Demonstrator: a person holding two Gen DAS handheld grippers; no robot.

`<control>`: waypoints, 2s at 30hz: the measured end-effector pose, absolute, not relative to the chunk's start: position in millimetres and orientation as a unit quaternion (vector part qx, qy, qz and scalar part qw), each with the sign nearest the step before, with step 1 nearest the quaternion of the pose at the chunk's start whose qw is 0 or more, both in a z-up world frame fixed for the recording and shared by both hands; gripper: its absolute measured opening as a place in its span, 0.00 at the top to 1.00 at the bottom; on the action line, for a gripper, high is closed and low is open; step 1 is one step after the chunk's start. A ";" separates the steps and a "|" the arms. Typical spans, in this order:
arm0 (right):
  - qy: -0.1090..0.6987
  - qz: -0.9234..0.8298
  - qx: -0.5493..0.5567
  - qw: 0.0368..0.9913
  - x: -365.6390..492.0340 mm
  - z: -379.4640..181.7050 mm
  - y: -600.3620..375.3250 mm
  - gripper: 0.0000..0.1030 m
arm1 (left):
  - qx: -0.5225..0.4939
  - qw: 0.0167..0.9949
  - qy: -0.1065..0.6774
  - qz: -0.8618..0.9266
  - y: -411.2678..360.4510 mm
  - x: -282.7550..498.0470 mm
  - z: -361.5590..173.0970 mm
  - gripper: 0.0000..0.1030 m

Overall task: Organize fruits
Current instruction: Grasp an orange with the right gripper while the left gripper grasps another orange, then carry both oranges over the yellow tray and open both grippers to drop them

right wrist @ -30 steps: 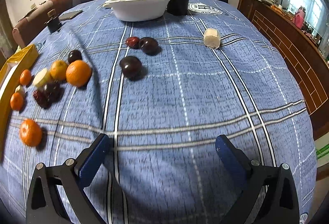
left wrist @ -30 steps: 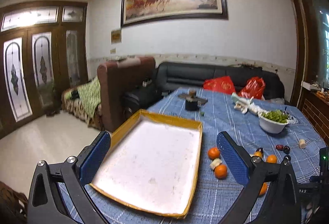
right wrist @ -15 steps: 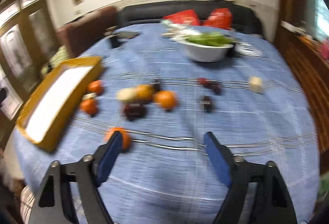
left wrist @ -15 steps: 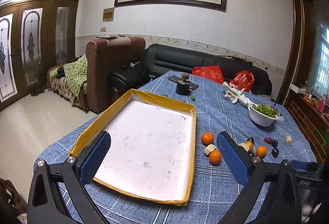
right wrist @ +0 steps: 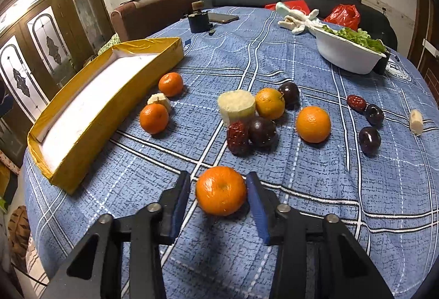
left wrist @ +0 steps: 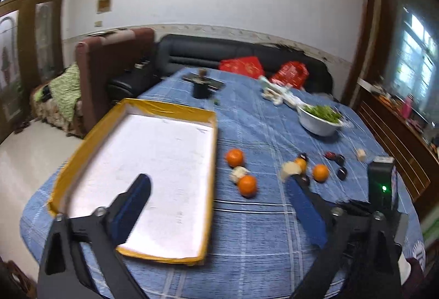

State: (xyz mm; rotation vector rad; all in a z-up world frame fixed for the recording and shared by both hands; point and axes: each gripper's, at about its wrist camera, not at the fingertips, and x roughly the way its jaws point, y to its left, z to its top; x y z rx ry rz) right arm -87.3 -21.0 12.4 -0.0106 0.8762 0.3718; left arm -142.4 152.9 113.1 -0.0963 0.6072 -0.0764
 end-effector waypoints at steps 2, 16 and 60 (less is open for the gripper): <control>0.421 0.186 0.011 0.888 -86.9 12.4 -27.1 0.61 | -0.035 0.945 0.321 -0.060 138.5 -130.7 105.4 0.30; 0.437 0.176 0.061 0.880 -84.3 13.3 -51.4 0.61 | 0.014 0.894 0.438 -0.095 91.0 -36.4 48.6 0.67; 0.369 0.239 0.027 0.898 -121.7 84.4 27.0 0.60 | -0.130 0.915 0.374 0.081 311.5 -115.1 73.0 0.70</control>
